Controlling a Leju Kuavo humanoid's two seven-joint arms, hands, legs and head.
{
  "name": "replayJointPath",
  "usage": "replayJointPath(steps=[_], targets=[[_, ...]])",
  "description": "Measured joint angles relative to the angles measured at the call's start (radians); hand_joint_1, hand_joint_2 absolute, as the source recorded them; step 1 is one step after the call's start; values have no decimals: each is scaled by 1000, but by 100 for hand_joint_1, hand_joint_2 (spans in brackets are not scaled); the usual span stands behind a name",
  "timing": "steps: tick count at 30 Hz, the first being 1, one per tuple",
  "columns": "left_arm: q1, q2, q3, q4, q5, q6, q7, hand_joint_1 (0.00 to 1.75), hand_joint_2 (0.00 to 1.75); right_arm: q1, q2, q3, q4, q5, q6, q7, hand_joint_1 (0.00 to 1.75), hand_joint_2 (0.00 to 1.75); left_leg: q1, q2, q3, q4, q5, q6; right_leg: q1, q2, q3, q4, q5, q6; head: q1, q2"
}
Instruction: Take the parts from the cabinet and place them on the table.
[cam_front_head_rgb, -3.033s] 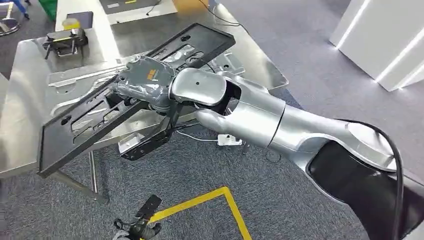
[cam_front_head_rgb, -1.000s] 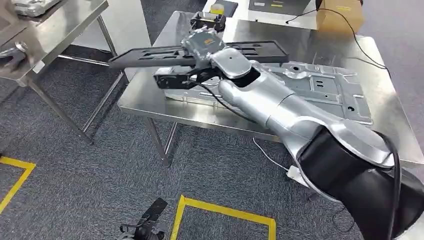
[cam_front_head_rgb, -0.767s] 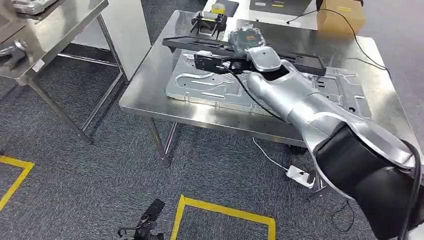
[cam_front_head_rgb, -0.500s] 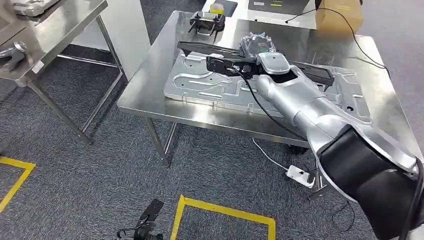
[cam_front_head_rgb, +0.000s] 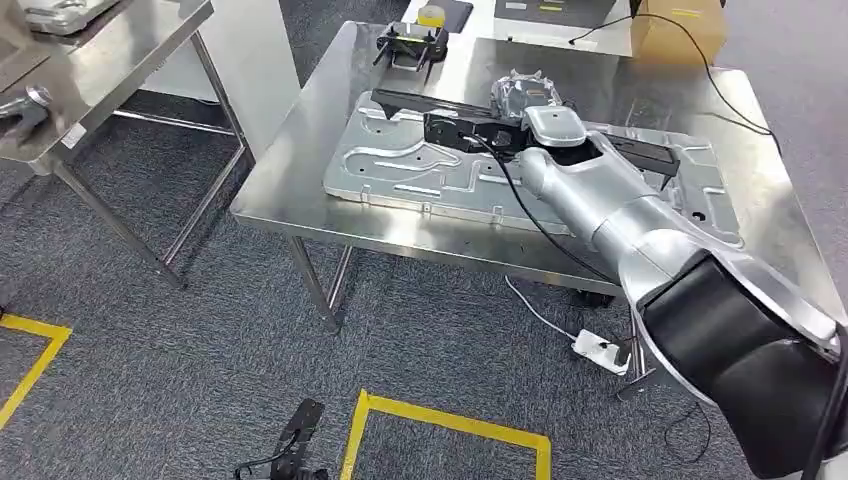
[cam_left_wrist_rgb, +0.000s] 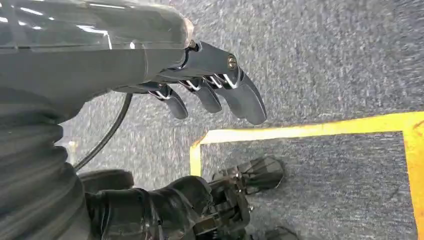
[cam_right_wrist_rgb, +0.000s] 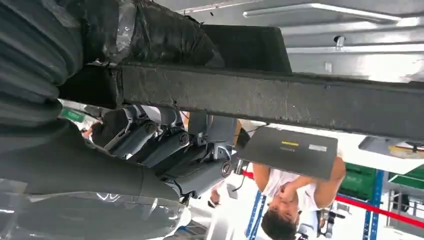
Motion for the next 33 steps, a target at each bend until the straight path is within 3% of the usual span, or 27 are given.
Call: replayJointPath(steps=[33], targets=[[14, -20, 122, 13, 94, 29, 0, 0, 175, 3, 0, -47, -3, 29, 31, -25, 175, 175, -3, 0, -1, 2, -2, 2, -3, 0, -1, 0, -1, 1, 0, 0]])
